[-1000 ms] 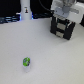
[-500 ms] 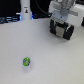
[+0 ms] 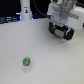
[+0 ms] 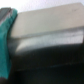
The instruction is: Open the kcup holder, insert the kcup into the holder, and close the kcup holder
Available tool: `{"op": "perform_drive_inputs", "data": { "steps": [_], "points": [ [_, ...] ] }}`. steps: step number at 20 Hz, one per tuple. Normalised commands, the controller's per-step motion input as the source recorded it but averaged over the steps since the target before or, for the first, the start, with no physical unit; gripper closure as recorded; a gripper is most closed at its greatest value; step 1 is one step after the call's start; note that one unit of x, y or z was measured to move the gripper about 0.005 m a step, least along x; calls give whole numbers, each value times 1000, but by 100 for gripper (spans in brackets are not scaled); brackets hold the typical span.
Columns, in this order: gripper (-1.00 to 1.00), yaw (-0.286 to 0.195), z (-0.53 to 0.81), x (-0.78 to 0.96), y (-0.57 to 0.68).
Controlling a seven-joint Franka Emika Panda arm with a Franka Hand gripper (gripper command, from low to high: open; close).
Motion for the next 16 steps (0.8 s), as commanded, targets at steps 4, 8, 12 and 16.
{"op": "perform_drive_inputs", "data": {
  "steps": [4,8,12,16],
  "points": [
    [100,-29,34,706,-471],
    [100,-25,28,745,-461],
    [100,-17,9,758,-522],
    [100,-23,29,749,-549]
  ]
}}
